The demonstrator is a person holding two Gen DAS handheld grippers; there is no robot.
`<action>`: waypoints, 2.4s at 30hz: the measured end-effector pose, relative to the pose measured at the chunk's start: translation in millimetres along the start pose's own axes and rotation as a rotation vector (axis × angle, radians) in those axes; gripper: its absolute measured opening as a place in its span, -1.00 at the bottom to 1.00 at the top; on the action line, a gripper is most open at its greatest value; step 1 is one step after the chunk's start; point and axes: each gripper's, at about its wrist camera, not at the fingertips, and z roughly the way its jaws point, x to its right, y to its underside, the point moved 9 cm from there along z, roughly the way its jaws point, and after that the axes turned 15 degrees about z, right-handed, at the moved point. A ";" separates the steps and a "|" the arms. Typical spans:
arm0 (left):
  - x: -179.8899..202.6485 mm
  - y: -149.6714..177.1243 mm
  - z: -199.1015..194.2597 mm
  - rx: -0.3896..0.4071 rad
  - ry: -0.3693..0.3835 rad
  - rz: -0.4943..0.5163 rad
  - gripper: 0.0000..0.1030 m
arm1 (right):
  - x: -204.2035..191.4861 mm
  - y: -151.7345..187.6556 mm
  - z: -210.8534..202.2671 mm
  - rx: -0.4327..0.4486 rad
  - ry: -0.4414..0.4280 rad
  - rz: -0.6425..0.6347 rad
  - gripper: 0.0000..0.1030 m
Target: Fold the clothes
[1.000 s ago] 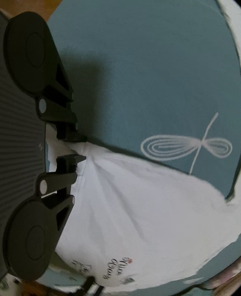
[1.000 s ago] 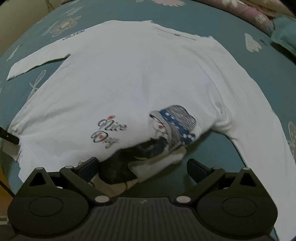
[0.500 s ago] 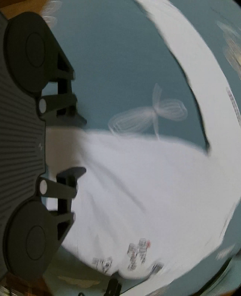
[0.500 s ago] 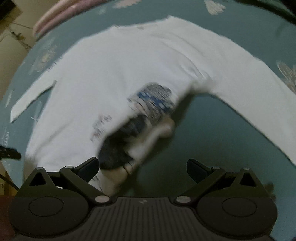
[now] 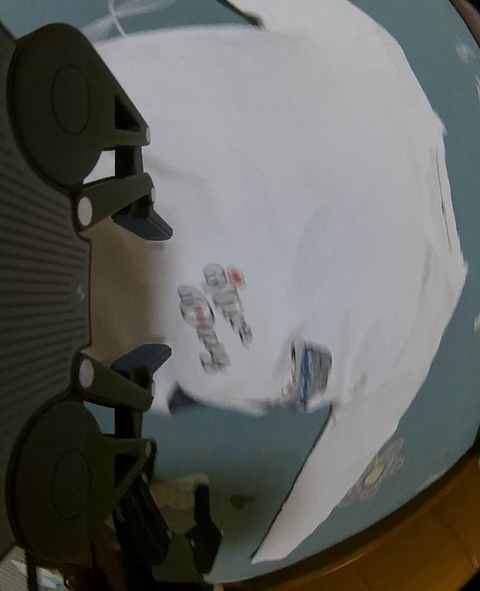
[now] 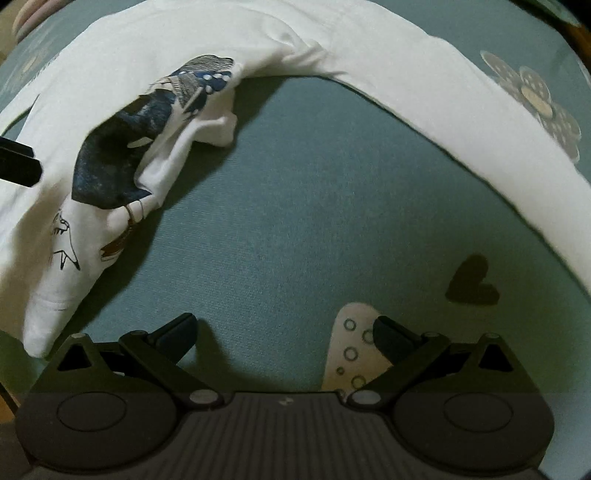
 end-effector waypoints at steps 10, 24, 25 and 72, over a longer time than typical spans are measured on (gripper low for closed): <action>71.7 -30.7 25.9 0.018 -0.111 0.228 0.36 | 2.4 6.3 0.4 0.052 -0.022 0.038 1.00; 11.5 -7.9 32.6 -0.016 -0.161 0.103 0.48 | -1.8 16.1 2.6 0.064 -0.001 -0.007 1.00; 4.7 -6.2 29.4 -0.008 -0.159 0.101 0.50 | -2.6 16.1 3.0 0.062 0.002 -0.008 1.00; -15.8 -20.8 25.3 0.008 0.018 0.176 0.48 | -90.7 -25.8 -10.5 -0.077 -0.479 -0.017 1.00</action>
